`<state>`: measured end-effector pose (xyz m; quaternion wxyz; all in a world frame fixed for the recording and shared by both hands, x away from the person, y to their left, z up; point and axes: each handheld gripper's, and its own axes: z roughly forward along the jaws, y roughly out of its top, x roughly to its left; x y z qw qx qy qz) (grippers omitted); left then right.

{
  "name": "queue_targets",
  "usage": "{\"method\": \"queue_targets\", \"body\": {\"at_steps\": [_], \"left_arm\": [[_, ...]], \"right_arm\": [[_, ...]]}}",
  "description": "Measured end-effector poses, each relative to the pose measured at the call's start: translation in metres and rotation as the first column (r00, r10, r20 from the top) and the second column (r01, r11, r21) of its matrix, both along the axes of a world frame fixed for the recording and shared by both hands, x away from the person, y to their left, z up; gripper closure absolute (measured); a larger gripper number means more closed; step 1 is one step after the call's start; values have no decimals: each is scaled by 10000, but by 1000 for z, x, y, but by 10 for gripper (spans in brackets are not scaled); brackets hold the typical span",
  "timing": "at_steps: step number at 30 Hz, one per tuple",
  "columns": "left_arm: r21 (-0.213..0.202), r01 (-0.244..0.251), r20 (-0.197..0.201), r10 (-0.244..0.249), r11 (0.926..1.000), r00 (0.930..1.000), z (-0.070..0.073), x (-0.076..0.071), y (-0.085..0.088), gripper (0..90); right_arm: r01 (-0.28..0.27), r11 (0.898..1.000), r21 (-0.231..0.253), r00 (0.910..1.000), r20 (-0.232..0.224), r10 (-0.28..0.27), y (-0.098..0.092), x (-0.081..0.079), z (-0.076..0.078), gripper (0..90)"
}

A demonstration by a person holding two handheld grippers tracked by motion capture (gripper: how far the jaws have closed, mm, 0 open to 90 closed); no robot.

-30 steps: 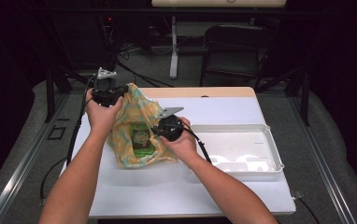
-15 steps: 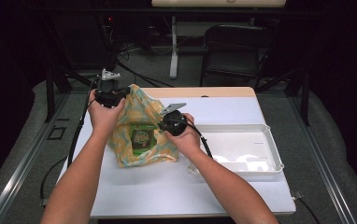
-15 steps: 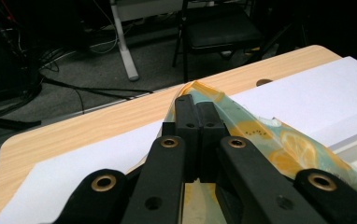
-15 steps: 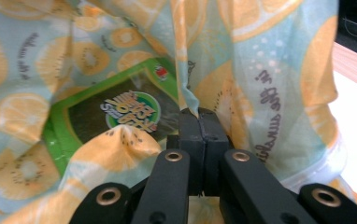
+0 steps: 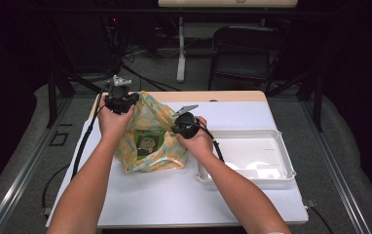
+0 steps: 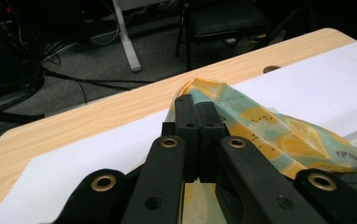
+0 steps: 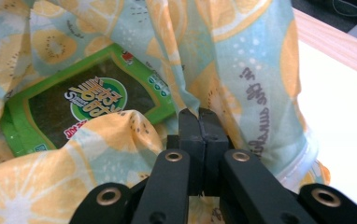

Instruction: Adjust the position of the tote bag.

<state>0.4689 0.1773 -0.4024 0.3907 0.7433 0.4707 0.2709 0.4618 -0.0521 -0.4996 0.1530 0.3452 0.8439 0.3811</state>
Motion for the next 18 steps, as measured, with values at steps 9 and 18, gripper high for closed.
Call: {"method": "queue_targets", "body": {"at_steps": [9, 18], "left_arm": [[14, 10, -316, -9, 10000, 9995, -6, 3, 2, 841], [-102, 124, -256, -127, 9999, 9996, -2, -7, 12, 696]], "right_arm": [[45, 10000, 6, 10000, -74, -45, -2, 1, -1, 900], [40, 10000, 14, 9999, -92, -40, 0, 1, -2, 900]]}}
